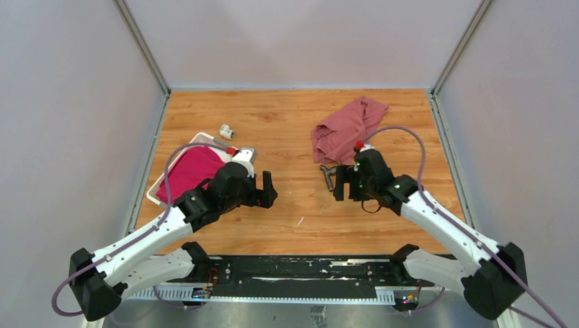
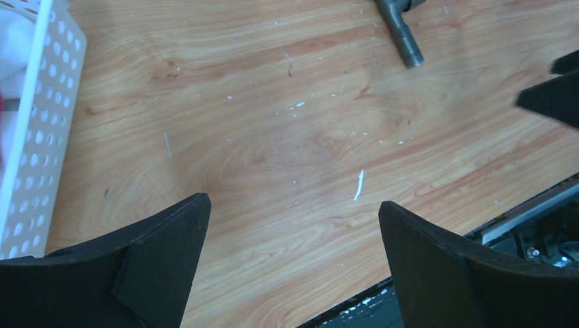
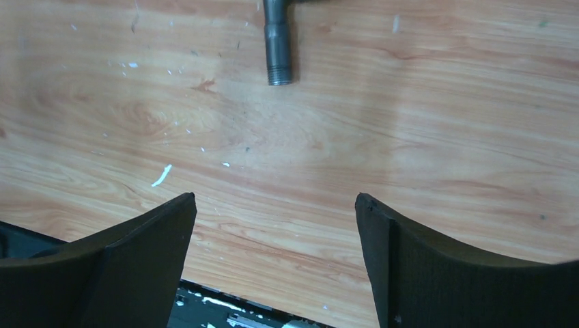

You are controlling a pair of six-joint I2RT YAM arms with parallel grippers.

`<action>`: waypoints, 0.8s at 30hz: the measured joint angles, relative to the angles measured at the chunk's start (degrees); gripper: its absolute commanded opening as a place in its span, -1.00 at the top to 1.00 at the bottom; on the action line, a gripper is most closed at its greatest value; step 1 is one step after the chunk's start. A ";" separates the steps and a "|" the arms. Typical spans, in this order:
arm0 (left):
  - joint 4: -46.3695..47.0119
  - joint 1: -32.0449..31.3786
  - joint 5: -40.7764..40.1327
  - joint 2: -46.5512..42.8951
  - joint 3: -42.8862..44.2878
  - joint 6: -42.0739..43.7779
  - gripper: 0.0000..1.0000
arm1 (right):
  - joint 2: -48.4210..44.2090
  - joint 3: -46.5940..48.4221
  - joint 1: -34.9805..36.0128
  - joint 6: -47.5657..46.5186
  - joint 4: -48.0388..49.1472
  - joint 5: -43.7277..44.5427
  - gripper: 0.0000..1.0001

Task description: Install the water faucets

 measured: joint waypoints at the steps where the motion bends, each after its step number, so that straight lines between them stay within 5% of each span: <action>1: -0.04 0.00 0.50 0.04 0.20 -0.24 -1.00 | 1.73 0.00 1.49 -0.04 0.59 0.52 -0.82; 11: -1.88 0.00 2.40 -4.90 2.16 -1.75 -1.00 | 28.37 8.63 4.90 -4.55 8.24 5.09 -0.79; 14: -3.74 0.00 0.59 -8.15 3.67 -1.81 -1.00 | 34.99 13.42 4.83 -5.44 10.40 5.77 -0.63; 18: -7.41 0.00 -2.32 -10.27 6.62 -2.01 -1.00 | 42.80 18.01 4.04 -6.03 11.82 6.05 -0.35; 24: -10.49 0.00 -3.76 -10.95 8.00 -2.58 -1.00 | 46.73 19.43 3.34 -5.79 12.59 6.40 0.67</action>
